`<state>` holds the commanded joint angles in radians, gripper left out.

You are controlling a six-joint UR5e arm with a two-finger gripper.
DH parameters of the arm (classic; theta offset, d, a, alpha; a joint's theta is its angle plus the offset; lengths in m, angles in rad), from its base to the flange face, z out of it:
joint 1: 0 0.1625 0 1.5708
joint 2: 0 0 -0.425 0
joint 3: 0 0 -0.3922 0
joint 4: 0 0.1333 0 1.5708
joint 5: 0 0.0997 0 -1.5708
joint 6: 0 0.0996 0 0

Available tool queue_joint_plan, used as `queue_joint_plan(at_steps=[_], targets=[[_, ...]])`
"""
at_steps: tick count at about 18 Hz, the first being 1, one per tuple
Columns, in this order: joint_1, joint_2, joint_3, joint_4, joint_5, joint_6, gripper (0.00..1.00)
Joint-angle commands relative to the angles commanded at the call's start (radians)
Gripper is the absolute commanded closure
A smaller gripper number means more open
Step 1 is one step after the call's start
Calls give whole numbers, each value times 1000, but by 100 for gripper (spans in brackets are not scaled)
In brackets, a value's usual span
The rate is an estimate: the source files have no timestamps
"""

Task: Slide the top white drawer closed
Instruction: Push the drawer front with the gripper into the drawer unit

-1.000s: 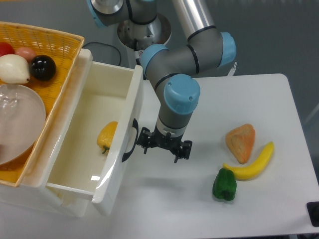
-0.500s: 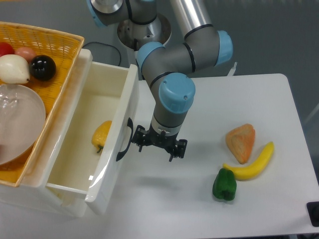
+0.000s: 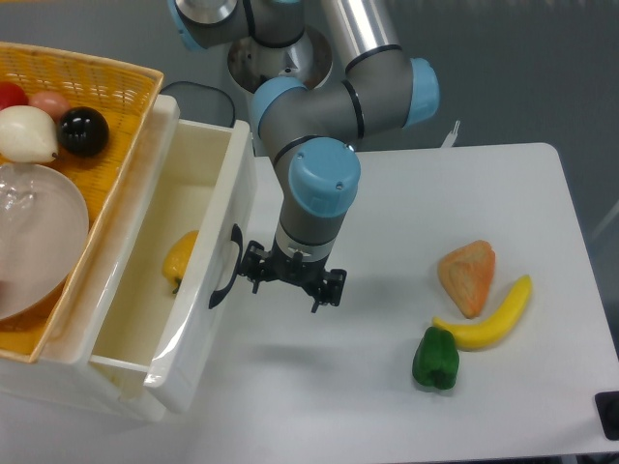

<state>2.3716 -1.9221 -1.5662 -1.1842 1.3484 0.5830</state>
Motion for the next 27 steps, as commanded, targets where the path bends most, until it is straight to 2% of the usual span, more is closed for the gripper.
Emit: queue_joint_plan(at_steps=[11, 27], targets=[[-9, 8, 6, -6, 0, -2, 0], [6, -35, 0, 5, 5, 5, 0]])
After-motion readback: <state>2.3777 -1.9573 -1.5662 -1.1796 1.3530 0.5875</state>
